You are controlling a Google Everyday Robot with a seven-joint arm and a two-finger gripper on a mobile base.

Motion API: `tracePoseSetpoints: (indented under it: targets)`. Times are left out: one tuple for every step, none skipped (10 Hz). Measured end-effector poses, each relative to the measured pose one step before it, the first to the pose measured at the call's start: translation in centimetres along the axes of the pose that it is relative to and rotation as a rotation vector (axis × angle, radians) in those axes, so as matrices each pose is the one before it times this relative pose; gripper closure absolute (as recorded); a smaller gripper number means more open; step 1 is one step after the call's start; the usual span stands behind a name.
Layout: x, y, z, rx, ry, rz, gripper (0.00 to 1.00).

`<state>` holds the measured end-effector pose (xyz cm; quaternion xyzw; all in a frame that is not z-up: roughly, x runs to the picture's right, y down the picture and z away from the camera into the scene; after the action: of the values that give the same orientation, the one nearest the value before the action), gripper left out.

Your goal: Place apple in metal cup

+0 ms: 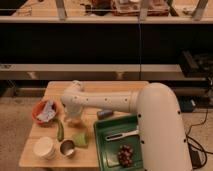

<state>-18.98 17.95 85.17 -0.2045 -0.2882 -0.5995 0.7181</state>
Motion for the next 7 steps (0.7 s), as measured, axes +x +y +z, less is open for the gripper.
tracePoseSetpoints:
  targets:
    - [0.108, 0.048, 0.307, 0.00053, 0.00745, -0.00076, 0.34]
    - [0.093, 0.105, 0.086, -0.00214, 0.01161, 0.00150, 0.34]
    - [0.126, 0.168, 0.050, -0.00271, 0.01430, 0.00191, 0.34]
    - [0.183, 0.171, -0.077, -0.00301, 0.01452, 0.00096, 0.34]
    - [0.252, 0.088, -0.353, -0.00428, 0.02168, 0.00079, 0.34]
    - [0.480, -0.071, -0.579, -0.00212, 0.02464, -0.00249, 0.34]
    - [0.549, -0.045, -0.560, -0.00014, 0.02043, -0.00160, 0.34]
